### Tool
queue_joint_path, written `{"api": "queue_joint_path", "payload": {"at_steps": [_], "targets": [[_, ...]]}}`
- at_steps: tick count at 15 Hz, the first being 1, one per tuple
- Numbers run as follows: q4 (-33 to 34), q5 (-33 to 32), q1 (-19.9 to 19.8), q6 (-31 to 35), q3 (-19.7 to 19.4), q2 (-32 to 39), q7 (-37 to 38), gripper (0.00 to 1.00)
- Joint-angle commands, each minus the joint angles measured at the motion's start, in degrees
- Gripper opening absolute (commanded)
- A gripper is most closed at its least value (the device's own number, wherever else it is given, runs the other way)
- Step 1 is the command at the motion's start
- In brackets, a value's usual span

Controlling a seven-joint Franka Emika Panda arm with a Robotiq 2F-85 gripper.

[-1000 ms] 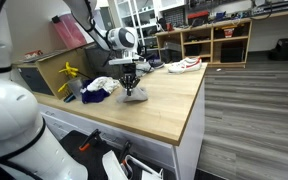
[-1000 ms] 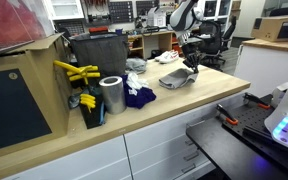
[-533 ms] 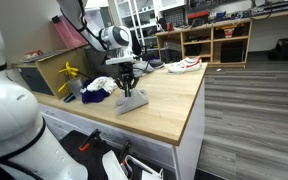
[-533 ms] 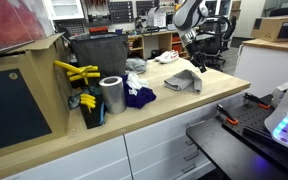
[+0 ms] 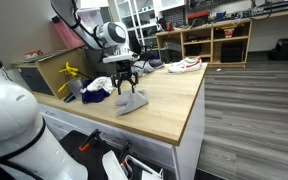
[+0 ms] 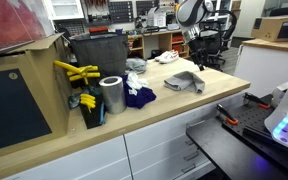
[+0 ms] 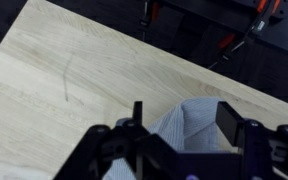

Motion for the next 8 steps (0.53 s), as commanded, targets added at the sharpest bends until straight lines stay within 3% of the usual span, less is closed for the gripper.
{"api": "queue_joint_path", "payload": {"at_steps": [1, 8], "targets": [[0.56, 3.48, -0.52, 3.81, -0.07, -1.16, 2.44, 1.0], [4.89, 5.46, 0.4, 13.29, 0.02, 3.02, 9.99, 1.0]]}}
